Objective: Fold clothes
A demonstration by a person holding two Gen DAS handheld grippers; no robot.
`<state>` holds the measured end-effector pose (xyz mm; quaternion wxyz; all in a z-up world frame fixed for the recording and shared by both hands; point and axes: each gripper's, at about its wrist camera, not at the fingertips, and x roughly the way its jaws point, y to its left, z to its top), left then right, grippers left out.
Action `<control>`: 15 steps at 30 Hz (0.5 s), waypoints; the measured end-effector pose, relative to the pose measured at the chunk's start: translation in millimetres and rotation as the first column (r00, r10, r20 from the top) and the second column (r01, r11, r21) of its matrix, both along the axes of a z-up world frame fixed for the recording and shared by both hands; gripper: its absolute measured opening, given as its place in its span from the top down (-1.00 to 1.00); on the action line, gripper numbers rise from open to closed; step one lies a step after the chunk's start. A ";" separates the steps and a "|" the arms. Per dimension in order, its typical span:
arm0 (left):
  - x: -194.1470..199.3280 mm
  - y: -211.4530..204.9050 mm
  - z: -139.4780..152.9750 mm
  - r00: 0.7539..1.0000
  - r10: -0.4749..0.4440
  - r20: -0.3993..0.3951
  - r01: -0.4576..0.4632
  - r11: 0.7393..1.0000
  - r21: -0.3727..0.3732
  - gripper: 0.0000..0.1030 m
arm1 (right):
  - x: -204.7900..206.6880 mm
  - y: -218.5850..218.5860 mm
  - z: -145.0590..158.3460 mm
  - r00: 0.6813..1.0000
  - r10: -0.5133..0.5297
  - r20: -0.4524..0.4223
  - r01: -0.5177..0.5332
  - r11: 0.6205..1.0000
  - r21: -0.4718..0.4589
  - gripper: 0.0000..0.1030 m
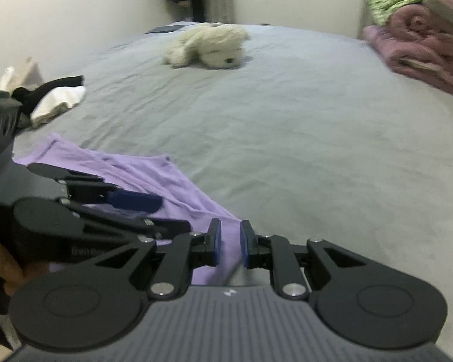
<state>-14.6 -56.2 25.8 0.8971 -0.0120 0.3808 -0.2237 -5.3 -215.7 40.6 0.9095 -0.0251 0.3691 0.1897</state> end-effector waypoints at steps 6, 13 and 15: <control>-1.2 2.4 0.0 1.000 -0.023 0.015 0.023 1.000 0.016 0.07 | 2.1 9.0 -14.5 1.000 0.004 -0.022 -0.006 0.998 -0.056 0.90; -2.2 -1.4 1.6 1.000 -0.029 0.009 0.029 0.999 0.030 0.07 | 8.2 8.8 -20.3 0.997 -0.038 0.061 0.046 0.989 -0.141 0.88; -2.2 0.0 2.0 1.000 -0.027 0.004 0.027 0.999 0.024 0.07 | 12.7 4.8 -23.8 0.996 -0.058 0.062 0.066 0.987 -0.149 0.92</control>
